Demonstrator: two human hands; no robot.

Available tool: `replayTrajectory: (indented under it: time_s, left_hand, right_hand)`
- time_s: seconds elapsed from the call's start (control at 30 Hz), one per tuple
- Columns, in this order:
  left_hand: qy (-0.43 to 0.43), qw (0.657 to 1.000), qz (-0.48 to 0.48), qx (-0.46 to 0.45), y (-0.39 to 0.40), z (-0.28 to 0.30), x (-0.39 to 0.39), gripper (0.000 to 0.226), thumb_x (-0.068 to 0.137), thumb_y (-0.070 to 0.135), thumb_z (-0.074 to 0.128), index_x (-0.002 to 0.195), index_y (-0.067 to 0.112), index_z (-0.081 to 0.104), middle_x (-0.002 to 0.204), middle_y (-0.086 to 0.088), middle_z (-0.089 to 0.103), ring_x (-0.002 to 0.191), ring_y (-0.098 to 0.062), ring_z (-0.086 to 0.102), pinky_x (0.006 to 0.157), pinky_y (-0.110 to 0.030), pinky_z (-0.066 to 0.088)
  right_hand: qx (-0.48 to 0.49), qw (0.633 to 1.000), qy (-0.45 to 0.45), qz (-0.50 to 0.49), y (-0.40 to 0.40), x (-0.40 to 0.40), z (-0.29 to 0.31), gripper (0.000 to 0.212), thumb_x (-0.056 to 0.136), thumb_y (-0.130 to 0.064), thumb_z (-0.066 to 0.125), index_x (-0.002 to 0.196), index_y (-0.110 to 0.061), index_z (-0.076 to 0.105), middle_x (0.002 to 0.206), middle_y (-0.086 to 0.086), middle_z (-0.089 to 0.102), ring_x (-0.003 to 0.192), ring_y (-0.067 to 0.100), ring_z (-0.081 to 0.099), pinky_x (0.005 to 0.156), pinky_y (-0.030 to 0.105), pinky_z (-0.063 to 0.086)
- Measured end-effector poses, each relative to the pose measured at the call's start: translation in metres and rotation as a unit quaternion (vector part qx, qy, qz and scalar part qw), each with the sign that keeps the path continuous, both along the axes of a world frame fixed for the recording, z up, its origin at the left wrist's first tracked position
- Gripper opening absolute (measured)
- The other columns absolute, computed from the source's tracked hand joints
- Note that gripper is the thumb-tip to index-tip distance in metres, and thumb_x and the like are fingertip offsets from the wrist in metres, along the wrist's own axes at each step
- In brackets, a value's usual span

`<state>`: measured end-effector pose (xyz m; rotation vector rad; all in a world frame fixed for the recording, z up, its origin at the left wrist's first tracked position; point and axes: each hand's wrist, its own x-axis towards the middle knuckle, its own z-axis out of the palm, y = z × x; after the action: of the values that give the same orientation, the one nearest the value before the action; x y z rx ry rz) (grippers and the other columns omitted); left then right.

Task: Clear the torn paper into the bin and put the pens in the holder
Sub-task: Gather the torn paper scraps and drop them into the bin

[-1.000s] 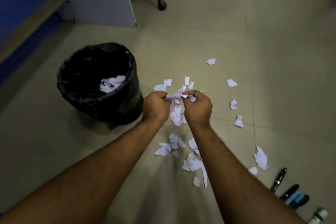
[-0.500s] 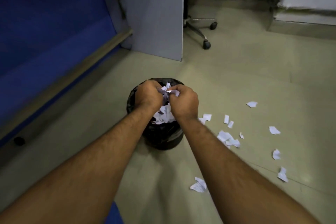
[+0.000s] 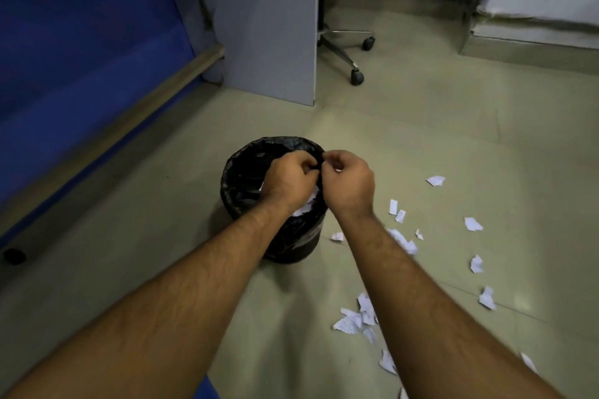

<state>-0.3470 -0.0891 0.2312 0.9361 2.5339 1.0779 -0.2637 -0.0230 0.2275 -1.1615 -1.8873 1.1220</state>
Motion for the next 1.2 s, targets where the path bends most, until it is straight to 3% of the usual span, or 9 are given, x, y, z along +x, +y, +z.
replayTrajectory:
  time_s: [0.13, 0.23, 0.43, 0.63, 0.7, 0.8, 0.9, 1.03, 1.2]
  left_hand:
    - [-0.014, 0.999, -0.041, 0.031, 0.026, -0.006, 0.059, 0.017, 0.084, 0.020, 0.063, 0.099, 0.020, 0.072, 0.082, 0.002, 0.072, 0.081, -0.018, 0.068, 0.076, -0.027, 0.053]
    - [-0.065, 0.994, -0.078, -0.030, 0.038, -0.050, 0.110, 0.022, 0.082, 0.023, 0.065, 0.105, 0.022, 0.067, 0.081, 0.002, 0.069, 0.086, -0.023, 0.067, 0.077, -0.029, 0.051]
    - [-0.082, 0.926, -0.260, -0.260, 0.024, -0.167, 0.213, 0.049, 0.082, 0.032, 0.065, 0.129, 0.020, 0.056, 0.126, -0.008, 0.063, 0.117, -0.028, 0.058, 0.095, -0.035, 0.049]
    - [0.142, 0.852, -0.371, -0.341, -0.010, -0.234, 0.288, 0.095, 0.068, 0.068, 0.061, 0.148, 0.029, 0.030, 0.148, -0.010, 0.036, 0.127, -0.033, 0.045, 0.087, -0.041, 0.047]
    - [0.178, 0.838, -0.385, -0.343, -0.016, -0.248, 0.298, 0.087, 0.073, 0.067, 0.051, 0.150, 0.035, 0.026, 0.156, -0.012, 0.026, 0.130, -0.036, 0.040, 0.086, -0.042, 0.048]
    - [0.201, 0.829, -0.399, -0.336, -0.004, -0.258, 0.298, 0.059, 0.090, 0.056, 0.046, 0.145, 0.039, 0.034, 0.158, -0.009, 0.024, 0.129, -0.036, 0.039, 0.085, -0.041, 0.050]
    - [0.205, 0.848, -0.368, -0.322, 0.011, -0.254, 0.286, 0.046, 0.097, 0.042, 0.044, 0.142, 0.032, 0.041, 0.148, -0.008, 0.036, 0.118, -0.031, 0.047, 0.078, -0.038, 0.050]
    - [0.282, 0.845, -0.338, -0.305, 0.032, -0.258, 0.306, 0.049, 0.084, 0.034, 0.066, 0.132, 0.028, 0.054, 0.130, -0.009, 0.055, 0.099, -0.029, 0.061, 0.059, -0.031, 0.050]
    - [0.295, 0.835, -0.372, -0.277, 0.035, -0.257, 0.327, 0.062, 0.079, 0.036, 0.070, 0.135, 0.020, 0.050, 0.145, -0.017, 0.047, 0.124, -0.035, 0.051, 0.089, -0.044, 0.050]
  right_hand:
    - [-0.032, 0.995, 0.029, -0.089, 0.025, 0.058, -0.011, 0.023, 0.086, -0.016, 0.058, 0.101, -0.023, 0.074, 0.093, -0.003, 0.075, 0.088, 0.015, 0.068, 0.082, 0.026, 0.051]
    - [-0.103, 0.988, -0.013, -0.116, 0.034, 0.119, -0.060, 0.027, 0.084, -0.015, 0.057, 0.104, -0.022, 0.074, 0.095, 0.000, 0.075, 0.092, 0.020, 0.069, 0.087, 0.031, 0.053]
    - [-0.138, 0.963, -0.200, -0.113, 0.010, 0.253, -0.173, 0.032, 0.084, -0.019, 0.060, 0.115, -0.021, 0.070, 0.107, 0.000, 0.074, 0.100, 0.024, 0.067, 0.080, 0.025, 0.045]
    - [-0.008, 0.930, -0.342, -0.134, -0.031, 0.335, -0.247, 0.041, 0.068, -0.037, 0.060, 0.101, -0.014, 0.067, 0.102, 0.009, 0.066, 0.097, 0.033, 0.061, 0.077, 0.039, 0.051]
    - [-0.017, 0.908, -0.399, -0.128, -0.036, 0.340, -0.258, 0.055, 0.066, -0.047, 0.059, 0.110, -0.015, 0.064, 0.113, 0.013, 0.061, 0.104, 0.035, 0.057, 0.079, 0.041, 0.050]
    - [-0.045, 0.923, -0.363, -0.117, -0.037, 0.331, -0.270, 0.056, 0.074, -0.042, 0.058, 0.122, -0.015, 0.062, 0.133, 0.020, 0.054, 0.121, 0.041, 0.051, 0.095, 0.048, 0.048]
    - [0.002, 0.953, -0.279, -0.115, -0.036, 0.321, -0.264, 0.052, 0.081, -0.032, 0.051, 0.126, -0.008, 0.061, 0.132, 0.023, 0.057, 0.122, 0.043, 0.053, 0.101, 0.046, 0.045]
    - [0.013, 0.920, -0.327, -0.216, -0.011, 0.353, -0.278, 0.065, 0.078, -0.034, 0.055, 0.137, -0.009, 0.052, 0.144, 0.020, 0.048, 0.137, 0.041, 0.041, 0.112, 0.051, 0.032]
    - [-0.130, 0.884, -0.363, -0.265, 0.011, 0.363, -0.285, 0.081, 0.088, -0.047, 0.057, 0.154, -0.014, 0.024, 0.163, 0.018, 0.014, 0.151, 0.038, 0.008, 0.121, 0.053, 0.006]
